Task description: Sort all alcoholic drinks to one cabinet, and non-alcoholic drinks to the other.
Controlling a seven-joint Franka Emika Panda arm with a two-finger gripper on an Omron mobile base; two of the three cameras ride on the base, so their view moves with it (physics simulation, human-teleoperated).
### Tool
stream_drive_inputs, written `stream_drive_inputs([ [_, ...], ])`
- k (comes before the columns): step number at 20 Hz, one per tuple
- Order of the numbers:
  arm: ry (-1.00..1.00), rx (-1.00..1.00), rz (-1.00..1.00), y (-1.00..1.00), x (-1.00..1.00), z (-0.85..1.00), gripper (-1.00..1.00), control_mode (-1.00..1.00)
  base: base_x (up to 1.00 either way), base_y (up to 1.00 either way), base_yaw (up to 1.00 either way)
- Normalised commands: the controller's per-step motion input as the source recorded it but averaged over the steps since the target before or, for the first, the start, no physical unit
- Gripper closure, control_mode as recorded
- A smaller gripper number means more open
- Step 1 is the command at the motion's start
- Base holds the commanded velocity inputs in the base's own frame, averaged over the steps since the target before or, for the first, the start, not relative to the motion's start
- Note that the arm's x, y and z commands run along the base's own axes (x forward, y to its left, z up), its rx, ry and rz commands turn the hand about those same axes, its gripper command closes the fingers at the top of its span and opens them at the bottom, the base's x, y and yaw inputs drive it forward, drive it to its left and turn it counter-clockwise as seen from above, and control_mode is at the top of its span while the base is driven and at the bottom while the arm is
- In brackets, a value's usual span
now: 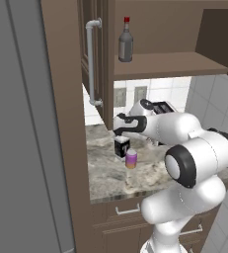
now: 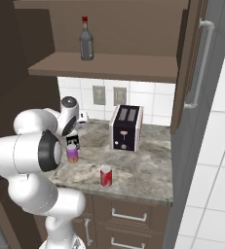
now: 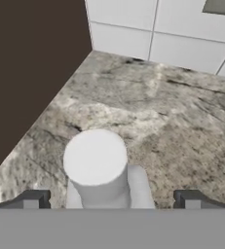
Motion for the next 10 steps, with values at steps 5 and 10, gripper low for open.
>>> stream_drive_inputs([
  [5,-0.12,-0.03,0.00,0.00,0.00,0.00,-1.00,-1.00,0.00,0.00,0.00],
  [10,-0.05,-0.02,0.00,0.00,0.08,-0.17,-1.00,-1.00,0.00,0.00,0.00],
])
